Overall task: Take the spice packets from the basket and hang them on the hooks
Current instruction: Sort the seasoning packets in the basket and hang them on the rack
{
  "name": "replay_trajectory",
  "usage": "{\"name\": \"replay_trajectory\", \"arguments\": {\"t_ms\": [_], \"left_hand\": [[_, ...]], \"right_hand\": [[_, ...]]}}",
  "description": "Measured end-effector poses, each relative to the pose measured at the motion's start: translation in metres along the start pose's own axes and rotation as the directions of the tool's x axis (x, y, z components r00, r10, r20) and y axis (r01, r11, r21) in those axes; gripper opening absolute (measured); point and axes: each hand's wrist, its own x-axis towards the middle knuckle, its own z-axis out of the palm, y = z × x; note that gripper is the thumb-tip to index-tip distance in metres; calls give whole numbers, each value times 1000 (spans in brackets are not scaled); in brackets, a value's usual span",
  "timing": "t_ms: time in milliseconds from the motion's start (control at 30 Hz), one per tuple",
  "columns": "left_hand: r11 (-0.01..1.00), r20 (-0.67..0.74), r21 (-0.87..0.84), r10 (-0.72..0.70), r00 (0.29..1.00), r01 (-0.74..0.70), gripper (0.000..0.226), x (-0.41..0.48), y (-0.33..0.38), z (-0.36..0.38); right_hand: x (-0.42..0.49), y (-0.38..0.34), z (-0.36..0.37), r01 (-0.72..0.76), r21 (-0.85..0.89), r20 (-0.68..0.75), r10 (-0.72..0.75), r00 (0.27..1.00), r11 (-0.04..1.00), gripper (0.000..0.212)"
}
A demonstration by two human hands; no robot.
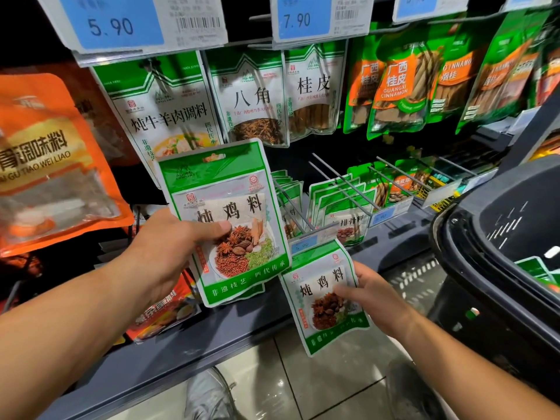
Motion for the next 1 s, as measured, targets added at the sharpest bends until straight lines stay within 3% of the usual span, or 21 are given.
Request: {"name": "replay_trajectory", "arguments": {"t_ms": [467, 733, 1000], "left_hand": [[1000, 41, -24, 3, 999, -2, 34, 0, -1, 0], [999, 52, -42, -2, 999, 4, 37, 1, -3, 3], [1000, 48, -20, -4, 999, 5, 28, 0, -5, 1]], "right_hand": [[2, 1, 0, 19, -32, -117, -23, 993, 999, 29], [16, 1, 6, -14, -75, -97, 7, 995, 997, 30], [35, 0, 11, -43, -75, -135, 33, 990, 996, 34]]}}
